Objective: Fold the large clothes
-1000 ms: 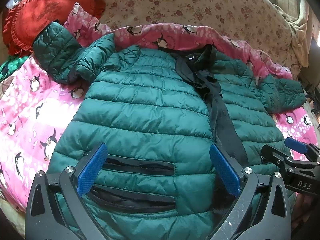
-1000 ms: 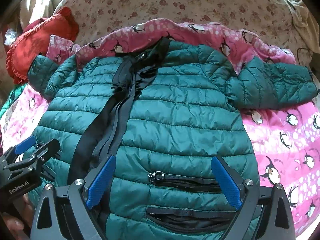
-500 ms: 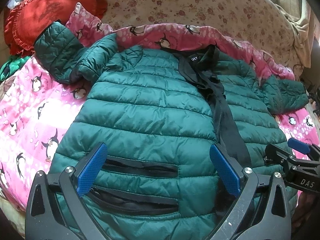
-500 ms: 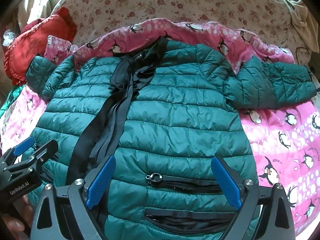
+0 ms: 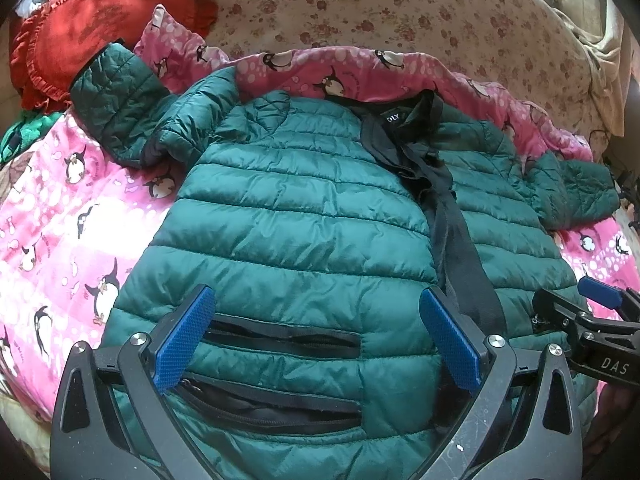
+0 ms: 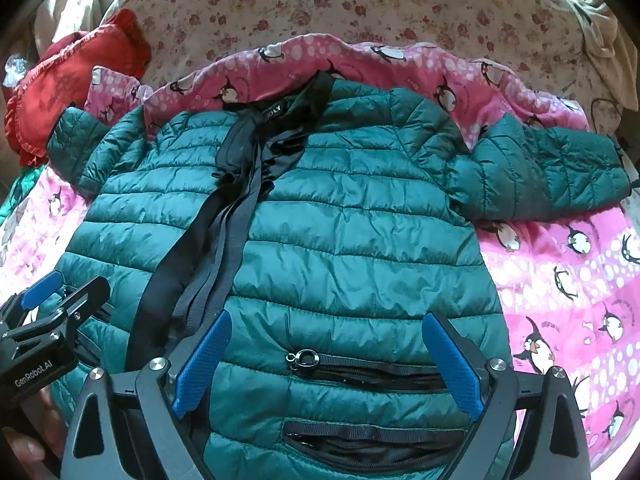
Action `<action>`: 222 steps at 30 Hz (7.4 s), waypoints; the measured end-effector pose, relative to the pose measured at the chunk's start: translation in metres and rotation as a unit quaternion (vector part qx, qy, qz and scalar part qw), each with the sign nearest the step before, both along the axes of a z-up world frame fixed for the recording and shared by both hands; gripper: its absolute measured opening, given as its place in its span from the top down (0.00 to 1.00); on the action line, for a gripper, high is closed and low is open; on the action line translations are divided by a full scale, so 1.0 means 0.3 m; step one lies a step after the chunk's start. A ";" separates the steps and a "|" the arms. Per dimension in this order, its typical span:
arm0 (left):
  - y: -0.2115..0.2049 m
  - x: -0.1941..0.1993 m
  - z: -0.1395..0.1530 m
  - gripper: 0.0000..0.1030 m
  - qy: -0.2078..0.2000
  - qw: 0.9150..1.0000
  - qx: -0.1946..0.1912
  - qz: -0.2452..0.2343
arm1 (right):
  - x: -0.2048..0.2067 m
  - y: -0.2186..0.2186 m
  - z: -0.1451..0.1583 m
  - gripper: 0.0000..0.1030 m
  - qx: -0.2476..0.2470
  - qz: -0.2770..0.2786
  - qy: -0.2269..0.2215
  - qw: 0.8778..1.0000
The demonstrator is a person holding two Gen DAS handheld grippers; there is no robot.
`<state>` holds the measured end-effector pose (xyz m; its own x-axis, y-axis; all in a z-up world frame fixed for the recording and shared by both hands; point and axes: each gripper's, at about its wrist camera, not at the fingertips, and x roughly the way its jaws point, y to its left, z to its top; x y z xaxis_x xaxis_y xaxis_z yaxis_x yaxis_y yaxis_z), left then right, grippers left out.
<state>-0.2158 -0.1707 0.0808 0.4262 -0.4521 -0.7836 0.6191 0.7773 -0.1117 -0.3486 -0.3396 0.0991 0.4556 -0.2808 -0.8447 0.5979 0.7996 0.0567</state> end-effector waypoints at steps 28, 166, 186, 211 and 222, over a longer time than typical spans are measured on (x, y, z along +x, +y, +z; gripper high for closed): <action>0.004 0.000 -0.011 0.01 -0.014 1.000 0.017 0.013 | 0.004 0.003 -0.006 0.07 0.012 -0.001 0.015 1.000; -0.592 0.047 0.047 0.88 0.098 0.981 -0.081 -0.148 | -0.128 -0.452 -0.008 0.02 0.127 -0.091 -0.107 0.982; -0.155 0.193 0.206 0.42 -0.012 0.993 -0.077 -0.089 | 0.037 -0.395 -0.031 0.02 0.178 -0.059 -0.128 0.974; 0.138 0.436 -0.112 0.39 0.068 0.990 -0.061 0.110 | 0.319 -0.338 0.091 0.81 -0.139 -0.008 -0.045 0.989; 0.135 0.451 -0.136 0.31 0.064 0.989 -0.065 0.113 | 0.367 -0.479 -0.074 1.00 -0.193 -0.068 0.038 0.978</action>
